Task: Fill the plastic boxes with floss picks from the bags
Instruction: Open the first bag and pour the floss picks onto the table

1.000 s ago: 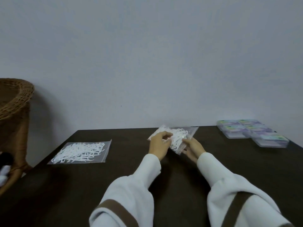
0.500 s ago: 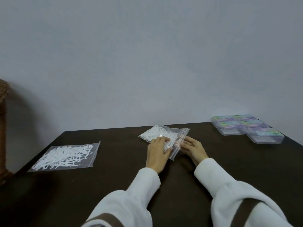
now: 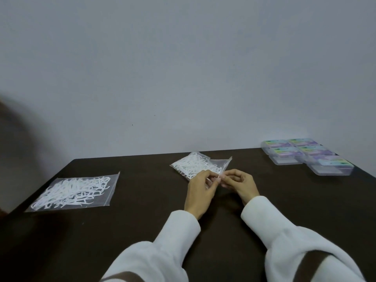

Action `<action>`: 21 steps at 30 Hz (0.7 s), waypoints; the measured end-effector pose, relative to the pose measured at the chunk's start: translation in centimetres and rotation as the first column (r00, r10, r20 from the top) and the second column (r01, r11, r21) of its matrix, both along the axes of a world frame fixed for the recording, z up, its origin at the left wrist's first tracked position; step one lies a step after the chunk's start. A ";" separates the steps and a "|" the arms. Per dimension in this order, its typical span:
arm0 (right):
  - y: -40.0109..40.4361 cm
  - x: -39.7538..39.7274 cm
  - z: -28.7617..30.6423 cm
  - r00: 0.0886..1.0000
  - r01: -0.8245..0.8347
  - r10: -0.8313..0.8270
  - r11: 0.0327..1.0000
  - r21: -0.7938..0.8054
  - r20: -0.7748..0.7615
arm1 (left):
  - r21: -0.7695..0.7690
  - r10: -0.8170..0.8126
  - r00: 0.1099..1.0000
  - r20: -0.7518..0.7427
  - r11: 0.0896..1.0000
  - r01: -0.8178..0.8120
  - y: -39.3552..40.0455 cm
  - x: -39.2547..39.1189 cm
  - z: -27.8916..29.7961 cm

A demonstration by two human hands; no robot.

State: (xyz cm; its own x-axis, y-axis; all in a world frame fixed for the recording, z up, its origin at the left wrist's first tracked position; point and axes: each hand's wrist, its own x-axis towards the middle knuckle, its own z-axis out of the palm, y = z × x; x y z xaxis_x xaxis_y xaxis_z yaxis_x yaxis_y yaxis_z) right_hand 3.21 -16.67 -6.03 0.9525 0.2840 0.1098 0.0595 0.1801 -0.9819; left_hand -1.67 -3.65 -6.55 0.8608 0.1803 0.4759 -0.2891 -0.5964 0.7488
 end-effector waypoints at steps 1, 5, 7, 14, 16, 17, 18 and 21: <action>0.0 0.0 0.0 1.000 -0.001 0.002 1.000 -0.005 0.011 | -0.057 0.001 1.000 -0.010 0.998 -0.001 0.0 0.0 0.0; 0.1 0.2 -0.2 0.998 -0.014 0.018 0.998 -0.054 0.063 | -0.254 -0.013 0.998 -0.055 0.967 -0.001 0.2 0.1 0.0; 0.2 0.3 -0.3 0.998 -0.020 0.024 0.997 -0.071 0.065 | -0.292 -0.031 0.997 -0.073 0.956 0.008 0.4 0.2 0.0; 0.3 0.5 -0.6 0.985 -0.073 0.103 0.975 -0.210 0.138 | -0.361 -0.025 0.990 -0.139 0.932 -0.028 0.4 0.4 -0.3; 0.2 0.5 -0.6 0.979 -0.093 0.131 0.969 -0.229 0.155 | -0.361 -0.012 0.988 -0.152 0.932 -0.044 0.4 0.4 -0.3; 0.2 0.5 -0.6 0.976 -0.102 0.144 0.966 -0.239 0.164 | -0.356 -0.006 0.987 -0.158 0.933 -0.051 0.4 0.4 -0.3; 0.2 0.5 -0.7 0.972 -0.111 0.156 0.962 -0.248 0.173 | -0.351 -0.003 0.987 -0.161 0.935 -0.055 0.4 0.4 -0.3; 0.3 0.4 -0.7 0.963 -0.124 0.182 0.954 -0.272 0.198 | -0.334 -0.012 0.989 -0.146 0.942 -0.038 0.3 0.2 -0.3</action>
State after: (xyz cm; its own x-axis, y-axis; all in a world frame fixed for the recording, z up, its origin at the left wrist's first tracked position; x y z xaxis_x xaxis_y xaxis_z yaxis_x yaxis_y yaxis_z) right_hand 3.56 -16.34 -6.74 0.8561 0.4701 0.2146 0.2688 -0.0504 -0.9619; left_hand -1.45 -3.32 -6.80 0.9119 0.3198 0.2570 -0.1571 -0.3066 0.9388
